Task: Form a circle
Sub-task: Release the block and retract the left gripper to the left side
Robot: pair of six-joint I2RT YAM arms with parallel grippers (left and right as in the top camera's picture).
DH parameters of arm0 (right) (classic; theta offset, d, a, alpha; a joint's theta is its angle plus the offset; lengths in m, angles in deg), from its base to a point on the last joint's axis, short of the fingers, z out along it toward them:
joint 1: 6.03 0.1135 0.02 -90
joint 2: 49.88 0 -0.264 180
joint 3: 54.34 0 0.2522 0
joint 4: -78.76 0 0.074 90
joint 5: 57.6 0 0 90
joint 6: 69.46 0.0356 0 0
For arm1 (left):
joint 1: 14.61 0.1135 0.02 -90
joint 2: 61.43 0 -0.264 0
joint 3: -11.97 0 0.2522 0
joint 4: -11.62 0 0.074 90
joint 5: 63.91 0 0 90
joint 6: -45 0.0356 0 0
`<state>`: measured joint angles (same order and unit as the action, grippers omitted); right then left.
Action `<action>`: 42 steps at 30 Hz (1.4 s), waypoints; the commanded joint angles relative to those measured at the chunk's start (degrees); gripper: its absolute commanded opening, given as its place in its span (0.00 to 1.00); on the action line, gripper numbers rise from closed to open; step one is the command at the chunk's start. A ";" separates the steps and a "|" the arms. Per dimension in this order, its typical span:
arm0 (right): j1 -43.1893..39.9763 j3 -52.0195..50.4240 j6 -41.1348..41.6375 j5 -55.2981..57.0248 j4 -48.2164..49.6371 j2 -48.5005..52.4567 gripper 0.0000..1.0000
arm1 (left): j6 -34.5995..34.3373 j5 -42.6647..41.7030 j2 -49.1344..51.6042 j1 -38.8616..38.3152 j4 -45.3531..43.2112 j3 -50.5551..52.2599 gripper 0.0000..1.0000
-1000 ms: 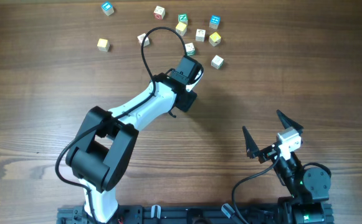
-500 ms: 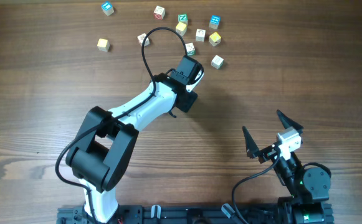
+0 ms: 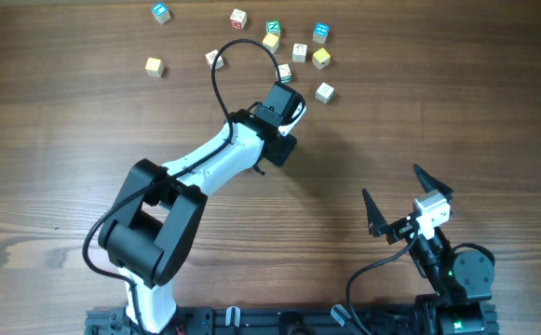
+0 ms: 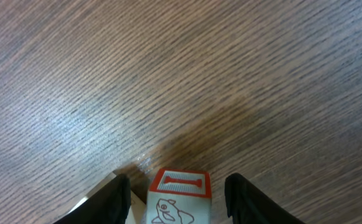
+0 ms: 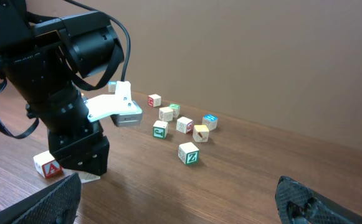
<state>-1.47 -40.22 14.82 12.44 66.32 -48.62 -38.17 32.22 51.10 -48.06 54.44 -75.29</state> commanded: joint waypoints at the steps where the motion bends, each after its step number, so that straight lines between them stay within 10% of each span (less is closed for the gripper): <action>1: 0.13 -0.07 -0.28 -0.52 0.31 -0.24 1.00 | 0.48 1.40 0.72 0.09 -0.66 0.42 0.52; 17: 0.13 -0.07 -0.28 -0.52 0.31 -0.24 1.00 | -0.07 4.31 -3.67 0.09 -1.05 -3.56 0.51; 25: 0.13 -0.07 -0.28 -0.52 0.31 -0.24 1.00 | -16.35 3.56 -12.90 6.34 -0.79 -3.74 0.45; 33: 0.13 -0.07 -0.28 -0.52 0.31 -0.24 1.00 | -30.25 3.54 -17.73 26.53 6.03 -3.72 1.00; 42: 0.09 -0.07 0.46 -0.83 2.84 -0.24 1.00 | -30.23 3.56 -17.70 40.17 9.60 -3.72 1.00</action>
<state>-1.47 -40.22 14.82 12.44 67.72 -48.62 -67.22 35.67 33.94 -10.32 64.03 -78.37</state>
